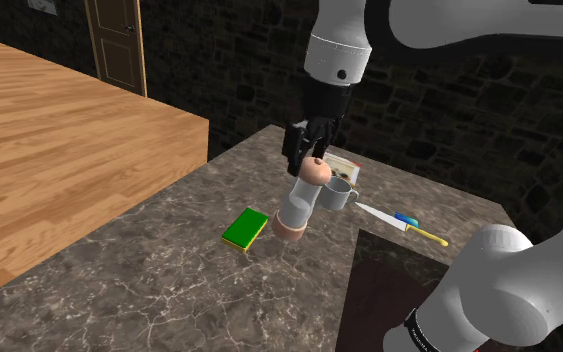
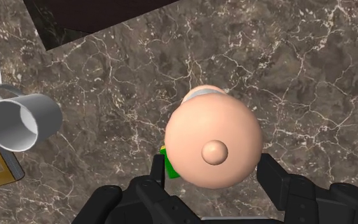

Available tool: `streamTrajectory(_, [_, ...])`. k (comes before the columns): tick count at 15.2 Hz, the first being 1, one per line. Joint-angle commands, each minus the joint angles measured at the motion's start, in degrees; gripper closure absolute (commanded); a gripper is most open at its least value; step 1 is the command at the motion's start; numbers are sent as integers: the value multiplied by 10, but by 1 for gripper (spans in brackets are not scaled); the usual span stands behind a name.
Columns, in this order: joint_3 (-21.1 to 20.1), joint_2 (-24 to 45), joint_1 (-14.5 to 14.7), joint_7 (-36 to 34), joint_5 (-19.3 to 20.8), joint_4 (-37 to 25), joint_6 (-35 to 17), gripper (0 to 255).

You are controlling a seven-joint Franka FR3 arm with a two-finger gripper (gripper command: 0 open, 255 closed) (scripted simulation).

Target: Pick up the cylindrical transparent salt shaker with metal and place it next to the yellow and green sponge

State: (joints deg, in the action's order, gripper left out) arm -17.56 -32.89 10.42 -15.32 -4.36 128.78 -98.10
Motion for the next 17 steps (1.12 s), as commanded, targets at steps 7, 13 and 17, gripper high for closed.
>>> streamTrajectory(7, [-6, -2, 3, -3, -5, 62, -61, 255])
streamTrajectory(13, [-12, 2, 5, -5, -8, 105, -107, 255])
streamTrajectory(17, [-17, 8, 6, -8, -10, 132, -140, 255])
